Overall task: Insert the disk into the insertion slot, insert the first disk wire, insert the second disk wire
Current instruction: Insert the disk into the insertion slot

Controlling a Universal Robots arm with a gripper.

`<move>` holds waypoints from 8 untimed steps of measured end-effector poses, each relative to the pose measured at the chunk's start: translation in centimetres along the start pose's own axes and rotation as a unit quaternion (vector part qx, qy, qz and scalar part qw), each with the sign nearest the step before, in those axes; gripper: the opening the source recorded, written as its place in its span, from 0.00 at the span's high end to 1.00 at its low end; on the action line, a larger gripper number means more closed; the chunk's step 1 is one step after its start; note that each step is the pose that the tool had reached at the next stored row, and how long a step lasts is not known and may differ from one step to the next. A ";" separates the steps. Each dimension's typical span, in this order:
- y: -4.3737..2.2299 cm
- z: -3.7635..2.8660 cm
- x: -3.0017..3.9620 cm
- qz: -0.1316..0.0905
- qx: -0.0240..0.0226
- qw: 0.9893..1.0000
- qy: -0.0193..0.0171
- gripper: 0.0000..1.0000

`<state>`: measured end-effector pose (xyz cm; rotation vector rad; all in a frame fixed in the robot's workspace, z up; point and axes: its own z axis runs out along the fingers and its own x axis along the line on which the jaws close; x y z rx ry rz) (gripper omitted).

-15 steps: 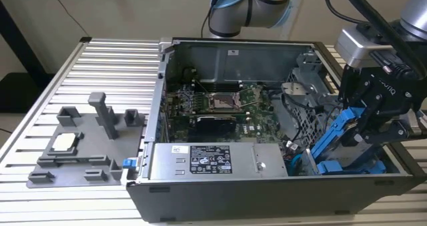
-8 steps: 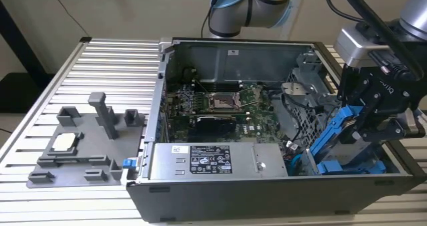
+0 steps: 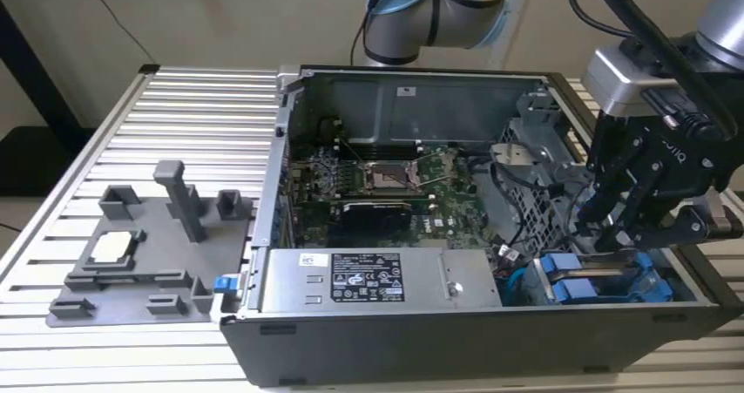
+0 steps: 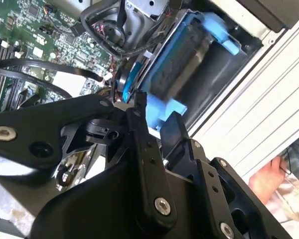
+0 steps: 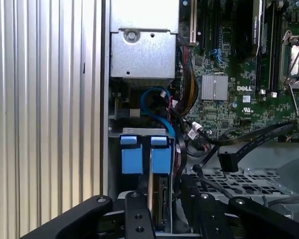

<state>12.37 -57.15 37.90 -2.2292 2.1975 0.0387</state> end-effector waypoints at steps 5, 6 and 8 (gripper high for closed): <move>0.03 -1.89 -0.05 0.000 0.000 1.000 0.000 0.60; 0.03 -2.35 -0.07 0.000 0.000 1.000 0.000 0.60; 0.04 -2.89 -0.09 0.000 0.000 1.000 0.000 0.60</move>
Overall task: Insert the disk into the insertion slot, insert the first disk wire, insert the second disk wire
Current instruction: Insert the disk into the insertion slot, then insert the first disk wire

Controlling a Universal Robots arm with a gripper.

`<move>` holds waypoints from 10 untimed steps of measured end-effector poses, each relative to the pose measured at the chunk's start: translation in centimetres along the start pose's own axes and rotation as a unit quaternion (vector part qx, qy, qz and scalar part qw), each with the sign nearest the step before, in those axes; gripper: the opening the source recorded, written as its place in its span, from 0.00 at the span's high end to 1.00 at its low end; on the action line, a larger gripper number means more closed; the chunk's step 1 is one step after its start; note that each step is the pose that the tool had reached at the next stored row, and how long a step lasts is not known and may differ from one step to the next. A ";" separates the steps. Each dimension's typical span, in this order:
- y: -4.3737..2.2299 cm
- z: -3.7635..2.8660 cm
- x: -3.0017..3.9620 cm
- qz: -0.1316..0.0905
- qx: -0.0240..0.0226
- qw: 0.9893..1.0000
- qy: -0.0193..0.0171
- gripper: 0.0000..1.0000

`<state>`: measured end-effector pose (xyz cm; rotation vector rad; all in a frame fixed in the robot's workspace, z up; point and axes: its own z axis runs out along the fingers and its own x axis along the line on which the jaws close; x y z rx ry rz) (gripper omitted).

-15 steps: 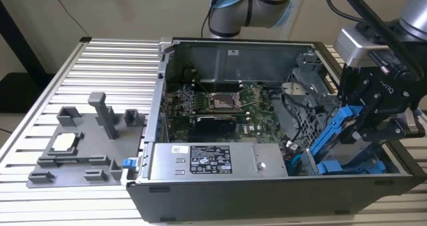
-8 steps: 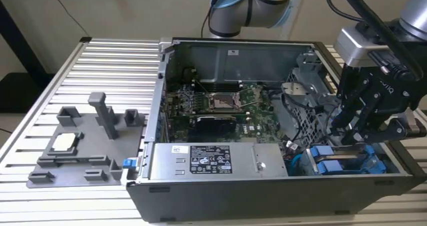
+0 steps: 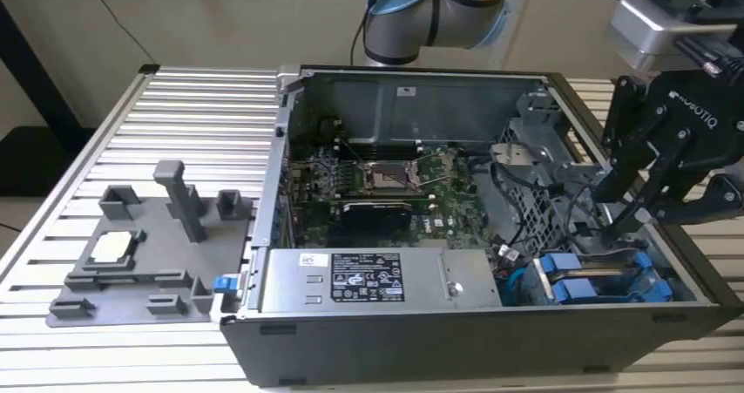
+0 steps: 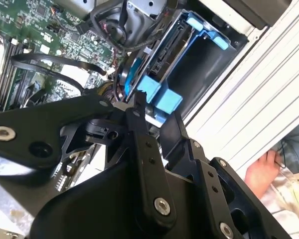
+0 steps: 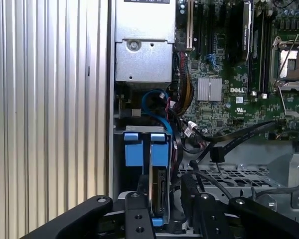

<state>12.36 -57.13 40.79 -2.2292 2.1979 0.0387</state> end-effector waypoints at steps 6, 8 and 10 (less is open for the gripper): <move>-0.01 -0.02 -0.01 0.000 0.000 1.000 0.000 0.60; 0.01 -0.04 -0.02 0.000 0.003 1.000 0.000 0.60; 0.05 -0.02 -0.02 -0.001 0.021 1.000 0.000 0.60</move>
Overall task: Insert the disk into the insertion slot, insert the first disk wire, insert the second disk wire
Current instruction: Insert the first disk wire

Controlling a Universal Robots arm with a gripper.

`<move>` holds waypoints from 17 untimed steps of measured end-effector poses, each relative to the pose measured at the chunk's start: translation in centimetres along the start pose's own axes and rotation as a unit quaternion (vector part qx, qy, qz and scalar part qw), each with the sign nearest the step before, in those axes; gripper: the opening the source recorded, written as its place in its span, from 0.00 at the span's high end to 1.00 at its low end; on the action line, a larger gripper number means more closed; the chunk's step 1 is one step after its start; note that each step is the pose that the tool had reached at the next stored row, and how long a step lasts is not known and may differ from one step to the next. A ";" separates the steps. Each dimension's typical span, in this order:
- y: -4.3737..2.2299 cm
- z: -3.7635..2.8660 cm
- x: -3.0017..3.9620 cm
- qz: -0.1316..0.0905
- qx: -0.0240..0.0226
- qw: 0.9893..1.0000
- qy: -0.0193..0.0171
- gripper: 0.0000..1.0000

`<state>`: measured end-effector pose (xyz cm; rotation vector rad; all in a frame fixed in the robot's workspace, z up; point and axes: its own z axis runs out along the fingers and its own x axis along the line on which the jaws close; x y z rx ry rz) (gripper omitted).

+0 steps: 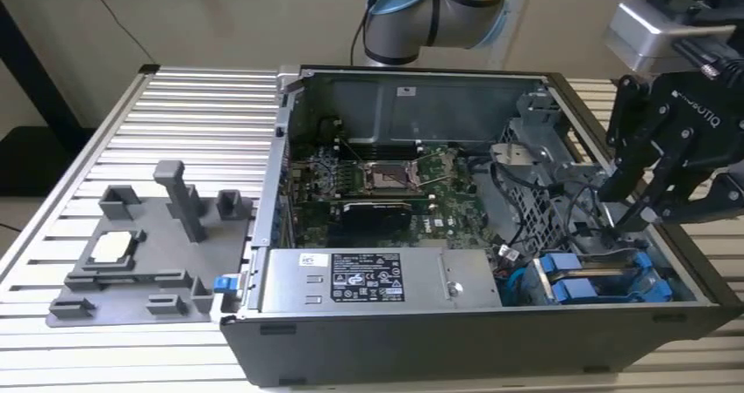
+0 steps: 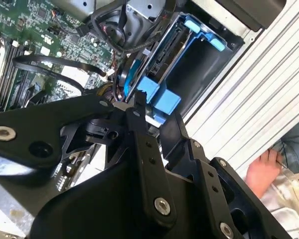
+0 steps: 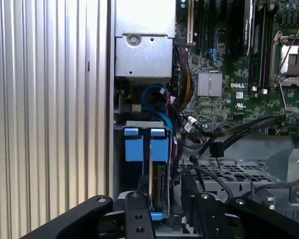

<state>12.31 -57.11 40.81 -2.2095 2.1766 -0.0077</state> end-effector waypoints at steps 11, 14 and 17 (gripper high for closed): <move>-0.71 0.15 -0.38 -0.004 0.041 0.999 0.000 0.60; -1.22 0.19 -0.46 -0.005 0.039 0.999 0.000 0.60; -1.82 0.27 -0.50 -0.006 0.038 0.999 -0.001 0.60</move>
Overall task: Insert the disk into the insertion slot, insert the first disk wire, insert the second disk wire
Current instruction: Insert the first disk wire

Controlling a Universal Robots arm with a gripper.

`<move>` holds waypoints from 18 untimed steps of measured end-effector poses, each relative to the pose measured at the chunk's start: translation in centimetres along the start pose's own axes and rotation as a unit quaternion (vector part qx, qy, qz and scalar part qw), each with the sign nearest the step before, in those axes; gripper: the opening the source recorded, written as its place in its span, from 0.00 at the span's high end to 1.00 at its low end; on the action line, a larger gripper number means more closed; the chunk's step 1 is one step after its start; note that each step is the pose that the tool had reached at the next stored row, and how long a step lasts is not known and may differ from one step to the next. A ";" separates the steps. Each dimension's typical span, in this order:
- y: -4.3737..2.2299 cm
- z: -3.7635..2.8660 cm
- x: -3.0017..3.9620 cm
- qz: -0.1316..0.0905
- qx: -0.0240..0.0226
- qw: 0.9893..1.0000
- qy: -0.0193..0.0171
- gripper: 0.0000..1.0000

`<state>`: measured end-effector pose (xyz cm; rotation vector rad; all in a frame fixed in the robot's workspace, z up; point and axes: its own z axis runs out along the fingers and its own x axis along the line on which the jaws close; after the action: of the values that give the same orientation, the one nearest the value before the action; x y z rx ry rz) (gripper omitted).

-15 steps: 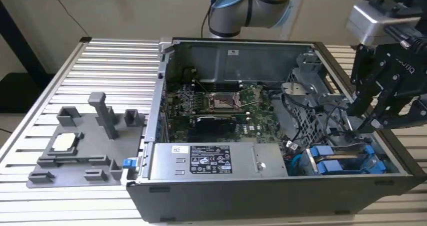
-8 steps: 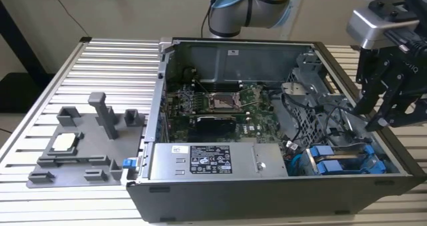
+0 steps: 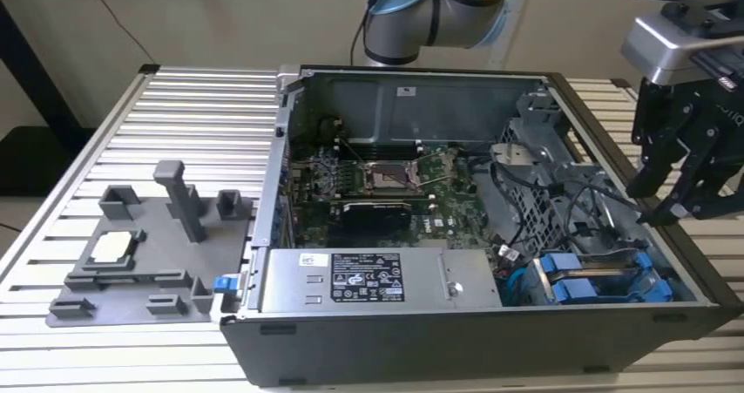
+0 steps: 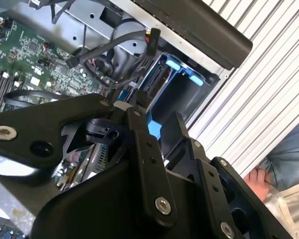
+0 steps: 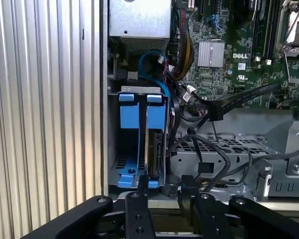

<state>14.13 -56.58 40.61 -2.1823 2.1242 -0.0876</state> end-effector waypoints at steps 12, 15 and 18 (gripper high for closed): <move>-1.88 0.56 0.05 -0.003 -0.009 1.000 -0.007 0.60; -1.90 0.55 0.05 -0.003 -0.009 1.000 -0.007 0.60; -1.91 0.57 0.06 -0.003 -0.009 1.000 -0.007 0.60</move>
<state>16.09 -56.57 40.25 -2.1922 2.1188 -0.0540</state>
